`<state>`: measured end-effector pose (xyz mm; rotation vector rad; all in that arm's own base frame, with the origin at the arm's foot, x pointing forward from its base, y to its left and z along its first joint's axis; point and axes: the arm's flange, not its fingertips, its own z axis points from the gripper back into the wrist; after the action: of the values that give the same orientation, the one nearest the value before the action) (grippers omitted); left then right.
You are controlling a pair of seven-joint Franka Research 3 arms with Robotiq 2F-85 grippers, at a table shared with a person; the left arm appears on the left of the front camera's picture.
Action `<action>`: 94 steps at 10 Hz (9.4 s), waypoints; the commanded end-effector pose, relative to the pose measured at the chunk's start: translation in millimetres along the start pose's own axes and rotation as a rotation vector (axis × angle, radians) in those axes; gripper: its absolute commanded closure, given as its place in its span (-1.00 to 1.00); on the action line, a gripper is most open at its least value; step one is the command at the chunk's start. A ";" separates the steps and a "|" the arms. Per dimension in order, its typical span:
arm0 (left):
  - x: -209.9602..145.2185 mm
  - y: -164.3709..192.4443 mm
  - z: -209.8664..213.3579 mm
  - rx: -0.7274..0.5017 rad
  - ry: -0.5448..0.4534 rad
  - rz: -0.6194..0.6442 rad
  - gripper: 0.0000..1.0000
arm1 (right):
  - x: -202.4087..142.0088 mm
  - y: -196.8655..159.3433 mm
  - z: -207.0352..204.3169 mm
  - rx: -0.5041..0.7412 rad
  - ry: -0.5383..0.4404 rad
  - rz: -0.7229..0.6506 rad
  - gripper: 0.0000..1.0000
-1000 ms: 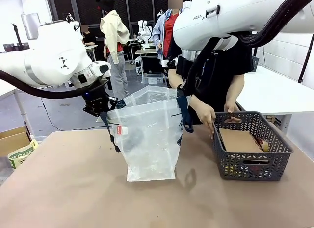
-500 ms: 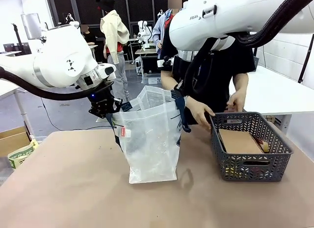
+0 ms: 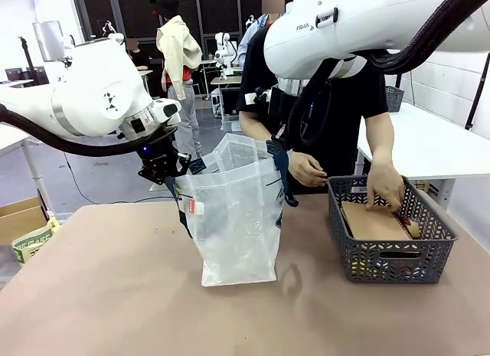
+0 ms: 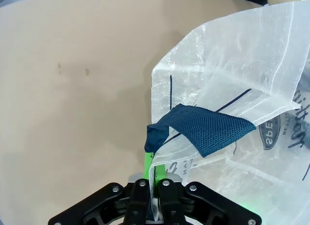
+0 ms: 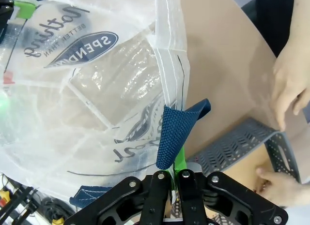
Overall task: Transfer purchased items from the store into the shopping bag.
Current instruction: Open the Reusable shopping bag in the center of the table, then move the Reusable shopping bag to the right side of the table.
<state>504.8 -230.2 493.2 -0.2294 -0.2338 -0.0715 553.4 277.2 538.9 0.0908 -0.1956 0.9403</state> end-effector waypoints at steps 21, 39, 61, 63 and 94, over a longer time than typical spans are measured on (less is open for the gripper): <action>-0.9 -0.4 2.2 0.003 0.001 -0.003 1.00 | -0.4 -0.1 -0.6 0.001 0.001 -0.004 1.00; -7.4 -0.3 22.3 -0.094 -0.099 -0.139 1.00 | -0.4 -0.1 -0.6 0.001 0.001 -0.004 1.00; -2.5 -6.0 19.8 -0.075 -0.095 -0.125 1.00 | -0.4 -0.1 -0.6 0.001 0.001 -0.004 1.00; -2.5 -6.0 19.8 -0.075 -0.095 -0.125 1.00 | -0.4 -0.1 -0.6 0.001 0.001 -0.004 1.00; -2.5 -6.0 19.8 -0.075 -0.095 -0.125 1.00 | -0.4 -0.1 -0.6 0.001 0.001 -0.004 1.00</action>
<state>497.4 -232.2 511.9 -0.2920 -0.3361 -0.1959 553.3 277.3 538.9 0.0909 -0.1955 0.9405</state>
